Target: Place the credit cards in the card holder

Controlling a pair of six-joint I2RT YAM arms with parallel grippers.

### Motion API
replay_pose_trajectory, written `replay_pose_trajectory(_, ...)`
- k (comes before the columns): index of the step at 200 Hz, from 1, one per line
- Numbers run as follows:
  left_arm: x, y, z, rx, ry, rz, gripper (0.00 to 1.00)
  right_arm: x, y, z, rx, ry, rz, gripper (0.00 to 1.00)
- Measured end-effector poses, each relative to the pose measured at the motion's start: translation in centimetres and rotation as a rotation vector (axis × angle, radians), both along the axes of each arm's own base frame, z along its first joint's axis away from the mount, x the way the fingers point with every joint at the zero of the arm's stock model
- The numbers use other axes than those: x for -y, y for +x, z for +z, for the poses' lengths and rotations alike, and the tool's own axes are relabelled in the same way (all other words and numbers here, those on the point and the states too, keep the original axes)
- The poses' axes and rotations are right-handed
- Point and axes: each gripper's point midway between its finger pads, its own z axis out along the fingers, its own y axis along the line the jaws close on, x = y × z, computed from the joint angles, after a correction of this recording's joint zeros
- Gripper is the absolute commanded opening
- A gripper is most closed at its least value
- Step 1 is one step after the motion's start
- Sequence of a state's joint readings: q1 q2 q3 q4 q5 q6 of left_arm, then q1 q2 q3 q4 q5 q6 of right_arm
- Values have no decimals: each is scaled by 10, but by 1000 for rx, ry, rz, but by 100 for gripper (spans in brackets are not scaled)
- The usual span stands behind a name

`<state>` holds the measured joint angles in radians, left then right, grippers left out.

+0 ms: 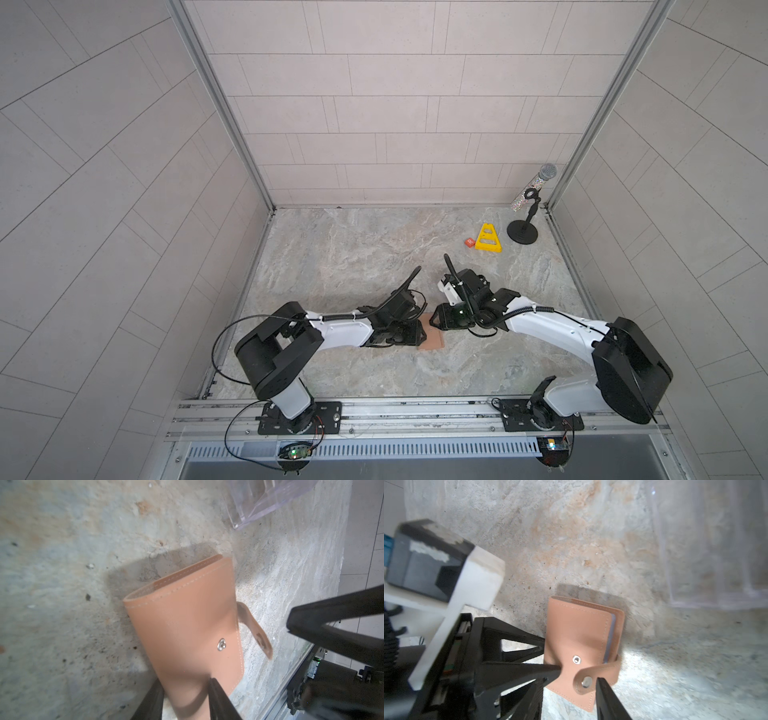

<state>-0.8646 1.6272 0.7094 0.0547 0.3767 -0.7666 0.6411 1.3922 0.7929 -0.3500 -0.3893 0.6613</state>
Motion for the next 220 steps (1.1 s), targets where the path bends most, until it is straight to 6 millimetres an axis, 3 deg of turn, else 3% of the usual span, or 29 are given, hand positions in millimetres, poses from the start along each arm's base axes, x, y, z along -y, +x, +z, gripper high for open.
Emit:
replay_pose_trajectory(120,0,0,-1,-3,5,0,38,18,6,-6,-6,-50,-44,24)
replay_pose_trajectory(189,4,2,-1,-15,14,-4,38,24,4,-38,-66,-116,-55,21)
replay_pose_trajectory(220,8,5,-2,-15,13,-9,38,19,4,-39,-72,-90,-42,21)
